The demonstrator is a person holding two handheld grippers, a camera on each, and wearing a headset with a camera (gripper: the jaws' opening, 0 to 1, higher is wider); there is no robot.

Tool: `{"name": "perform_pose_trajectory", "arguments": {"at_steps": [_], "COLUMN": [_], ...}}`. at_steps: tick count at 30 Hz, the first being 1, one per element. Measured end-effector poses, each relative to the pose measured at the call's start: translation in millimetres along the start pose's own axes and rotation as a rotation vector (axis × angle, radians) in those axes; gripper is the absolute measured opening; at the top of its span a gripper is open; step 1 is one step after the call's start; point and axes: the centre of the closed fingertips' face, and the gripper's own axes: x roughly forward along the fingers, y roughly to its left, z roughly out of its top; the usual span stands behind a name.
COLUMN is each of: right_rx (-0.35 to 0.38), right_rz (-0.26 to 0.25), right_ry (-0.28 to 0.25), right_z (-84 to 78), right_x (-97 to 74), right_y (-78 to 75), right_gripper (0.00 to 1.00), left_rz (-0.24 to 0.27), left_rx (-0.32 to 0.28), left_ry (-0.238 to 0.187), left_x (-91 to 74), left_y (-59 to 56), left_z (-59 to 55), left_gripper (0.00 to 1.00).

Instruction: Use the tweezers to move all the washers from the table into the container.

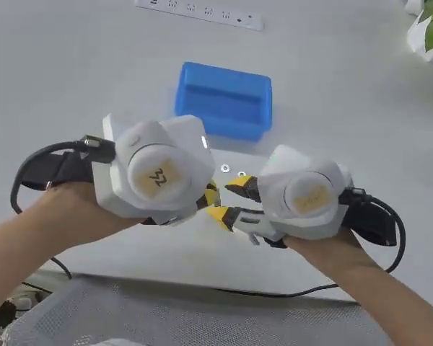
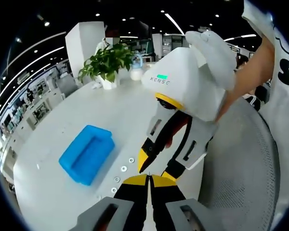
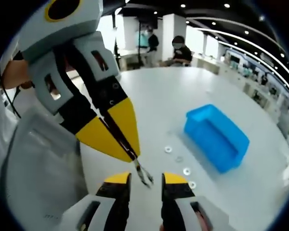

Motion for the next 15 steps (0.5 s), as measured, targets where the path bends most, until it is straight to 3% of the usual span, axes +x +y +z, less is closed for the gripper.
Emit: {"name": "perform_pose_trajectory", "arguments": {"at_steps": [5, 6, 13, 15], "right_rx": [-0.088, -0.136, -0.217, -0.211], "right_rz": [0.022, 0.022, 0.044, 0.044], "right_ry": [0.022, 0.034, 0.042, 0.042], "right_z": [-3.6, -5.8, -6.9, -7.1], "right_x": [4.6, 5.8, 7.1, 6.7], "right_y": [1.9, -0.3, -1.6, -2.4], "right_gripper": [0.08, 0.06, 0.06, 0.05], "left_rz": [-0.002, -0.002, -0.006, -0.002], "left_rx": [0.011, 0.011, 0.049, 0.047], "left_ry": [0.007, 0.007, 0.015, 0.011], "left_x": [1.7, 2.2, 7.7, 8.9], "left_y": [-1.1, -1.7, -2.8, -2.1], "left_z": [2.2, 3.0, 8.3, 9.5], "left_gripper": [0.00, 0.00, 0.00, 0.00]}}
